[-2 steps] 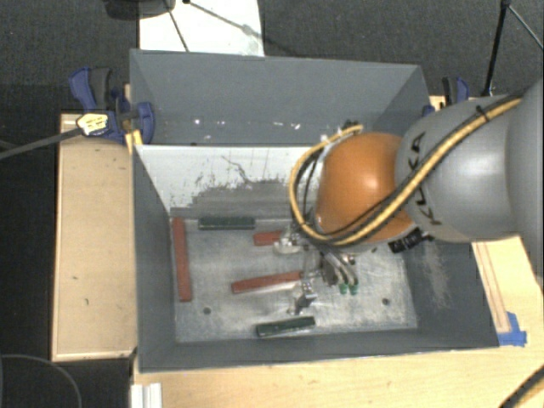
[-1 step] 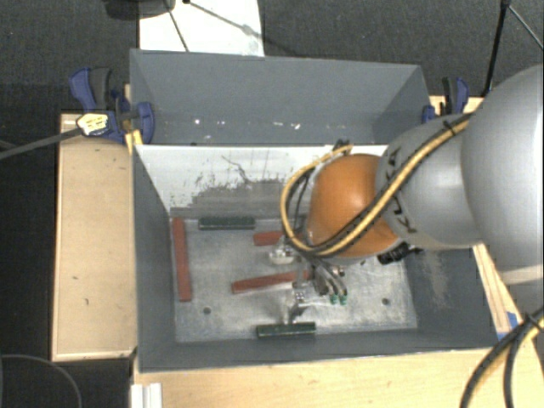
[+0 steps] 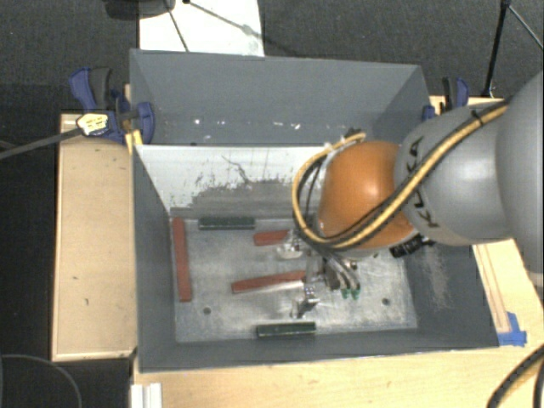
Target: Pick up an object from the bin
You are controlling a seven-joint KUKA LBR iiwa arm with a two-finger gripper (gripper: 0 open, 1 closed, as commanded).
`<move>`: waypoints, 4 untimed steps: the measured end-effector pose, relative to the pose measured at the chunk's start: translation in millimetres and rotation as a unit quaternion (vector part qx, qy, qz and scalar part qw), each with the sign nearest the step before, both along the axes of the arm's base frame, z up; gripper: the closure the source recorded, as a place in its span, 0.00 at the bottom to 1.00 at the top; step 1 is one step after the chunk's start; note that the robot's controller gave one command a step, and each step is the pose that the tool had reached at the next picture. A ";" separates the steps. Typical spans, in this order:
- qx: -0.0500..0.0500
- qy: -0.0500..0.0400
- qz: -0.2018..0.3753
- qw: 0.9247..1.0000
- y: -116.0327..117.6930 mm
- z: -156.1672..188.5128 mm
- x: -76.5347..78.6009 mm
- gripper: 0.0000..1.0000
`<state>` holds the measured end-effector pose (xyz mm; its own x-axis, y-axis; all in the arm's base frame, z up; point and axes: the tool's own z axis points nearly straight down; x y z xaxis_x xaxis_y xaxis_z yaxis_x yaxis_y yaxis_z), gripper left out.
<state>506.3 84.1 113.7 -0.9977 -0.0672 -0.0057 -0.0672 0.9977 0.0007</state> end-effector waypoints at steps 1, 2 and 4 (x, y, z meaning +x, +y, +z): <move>0.000 0.002 -0.004 1.000 2.9 -42.5 7.3 0.00; 0.002 -0.001 -0.035 0.999 -4.5 -39.2 -7.4 1.00; 0.001 0.000 -0.035 0.999 -4.5 -37.5 -7.8 1.00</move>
Offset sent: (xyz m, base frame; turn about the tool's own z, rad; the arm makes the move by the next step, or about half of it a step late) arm -0.0102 -0.0063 -0.0437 0.0683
